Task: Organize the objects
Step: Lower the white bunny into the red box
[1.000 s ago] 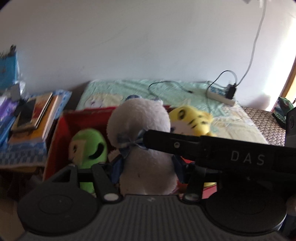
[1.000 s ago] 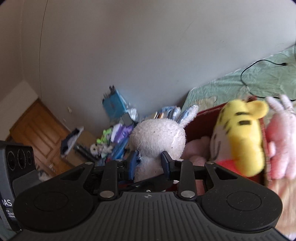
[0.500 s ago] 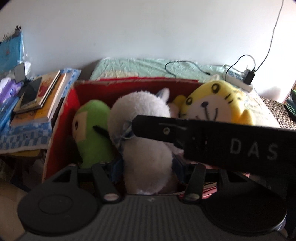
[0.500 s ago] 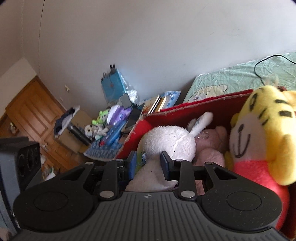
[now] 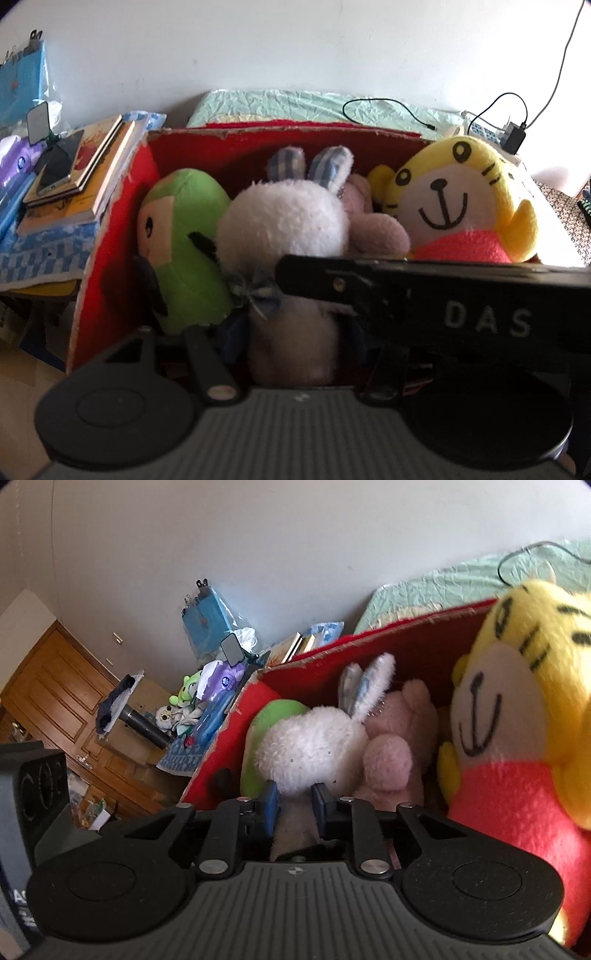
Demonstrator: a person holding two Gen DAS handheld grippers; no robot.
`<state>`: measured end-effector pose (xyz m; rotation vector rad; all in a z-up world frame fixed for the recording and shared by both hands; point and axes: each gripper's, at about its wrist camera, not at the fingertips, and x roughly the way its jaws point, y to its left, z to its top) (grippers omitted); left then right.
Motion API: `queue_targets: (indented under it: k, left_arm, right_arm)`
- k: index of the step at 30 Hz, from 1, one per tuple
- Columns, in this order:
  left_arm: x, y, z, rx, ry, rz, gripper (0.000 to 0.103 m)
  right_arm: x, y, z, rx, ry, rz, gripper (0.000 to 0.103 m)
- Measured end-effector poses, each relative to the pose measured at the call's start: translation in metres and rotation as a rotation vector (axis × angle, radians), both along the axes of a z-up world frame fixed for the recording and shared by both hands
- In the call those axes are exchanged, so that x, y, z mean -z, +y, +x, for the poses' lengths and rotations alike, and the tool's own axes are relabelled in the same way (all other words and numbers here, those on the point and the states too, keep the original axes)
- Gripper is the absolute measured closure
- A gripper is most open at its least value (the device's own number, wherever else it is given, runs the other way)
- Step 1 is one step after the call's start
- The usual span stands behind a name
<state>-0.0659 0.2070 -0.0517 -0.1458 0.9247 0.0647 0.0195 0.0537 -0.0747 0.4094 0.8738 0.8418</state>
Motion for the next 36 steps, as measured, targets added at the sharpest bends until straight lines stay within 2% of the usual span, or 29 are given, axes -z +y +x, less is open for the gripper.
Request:
queue_targets:
  k: [10, 18, 23, 27, 32, 34, 36]
  left_arm:
    - [0.005, -0.003, 0.008, -0.005, 0.046, 0.01, 0.039]
    - [0.012, 0.001, 0.013, -0.025, 0.089, -0.006, 0.035]
    - [0.013, 0.001, 0.015, -0.022, 0.097, -0.001, 0.035]
    - [0.015, 0.004, 0.015, -0.031, 0.107, 0.004, 0.027]
    - [0.017, 0.003, 0.016, -0.034, 0.117, 0.002, 0.026]
    - [0.018, 0.005, 0.019, -0.036, 0.122, 0.001, 0.025]
    - [0.02, 0.005, 0.021, -0.037, 0.126, -0.001, 0.024]
  right_arm:
    - [-0.003, -0.015, -0.003, 0.018, 0.039, 0.049, 0.074]
    - [-0.007, -0.03, -0.002, 0.107, 0.019, 0.121, 0.07]
    - [-0.005, -0.021, 0.004, 0.113, 0.015, 0.093, 0.07]
    - [-0.006, -0.013, 0.006, 0.091, -0.003, 0.077, 0.07]
    - [-0.006, -0.006, 0.007, 0.056, -0.034, 0.042, 0.07]
    - [-0.003, -0.006, 0.012, 0.062, -0.02, 0.029, 0.07]
    - [0.002, -0.011, 0.015, 0.069, 0.023, 0.059, 0.07]
